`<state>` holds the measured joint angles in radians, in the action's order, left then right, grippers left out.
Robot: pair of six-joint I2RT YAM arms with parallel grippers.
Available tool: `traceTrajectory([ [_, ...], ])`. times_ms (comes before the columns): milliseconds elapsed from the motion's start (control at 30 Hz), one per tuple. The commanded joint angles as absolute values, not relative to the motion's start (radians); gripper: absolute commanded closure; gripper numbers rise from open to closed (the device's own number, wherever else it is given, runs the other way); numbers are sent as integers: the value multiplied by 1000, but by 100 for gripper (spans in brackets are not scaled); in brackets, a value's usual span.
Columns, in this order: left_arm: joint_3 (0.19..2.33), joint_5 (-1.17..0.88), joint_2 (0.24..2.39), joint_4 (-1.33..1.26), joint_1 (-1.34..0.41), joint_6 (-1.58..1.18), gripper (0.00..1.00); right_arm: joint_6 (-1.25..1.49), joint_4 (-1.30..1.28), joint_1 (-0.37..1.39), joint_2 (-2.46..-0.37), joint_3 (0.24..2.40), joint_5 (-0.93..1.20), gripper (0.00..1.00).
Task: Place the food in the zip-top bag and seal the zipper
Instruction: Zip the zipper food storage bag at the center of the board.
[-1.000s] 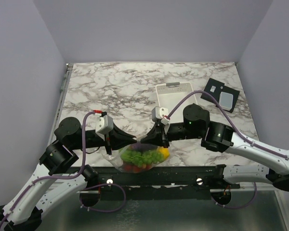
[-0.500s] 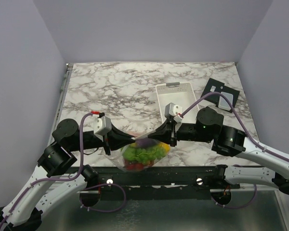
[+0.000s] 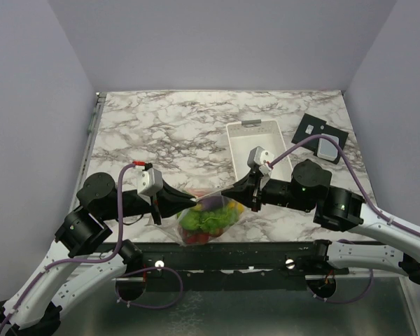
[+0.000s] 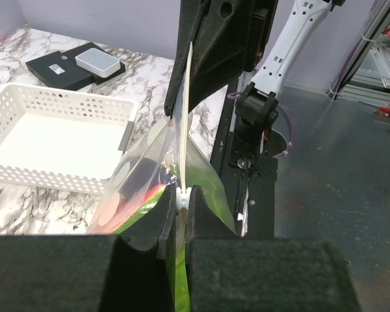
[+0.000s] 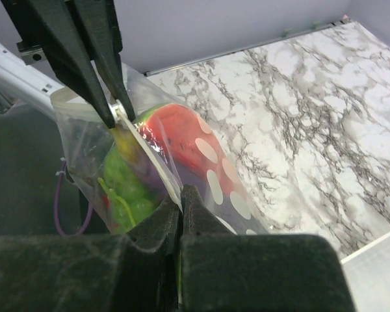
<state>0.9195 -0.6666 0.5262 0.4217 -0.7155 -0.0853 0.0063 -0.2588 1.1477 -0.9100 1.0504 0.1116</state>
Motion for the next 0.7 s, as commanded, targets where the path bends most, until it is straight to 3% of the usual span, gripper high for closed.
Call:
traceTrajectory([
  [0,922,-666,488,454,-716,-91,100,35,-295,1137,-863,1051,-98,99],
  [233,919,-664,486,457,-716,-93,100,52,-293,1137,-861,1049,-168,100],
  [467,923,-669,508,457,-716,-91,100,10,-283,1137,-889,1067,26,97],
  [533,923,-668,517,457,-716,-91,100,-32,-306,1138,-903,1086,66,90],
  [667,922,-669,535,457,-716,-88,100,-90,-357,1137,-925,1126,140,60],
])
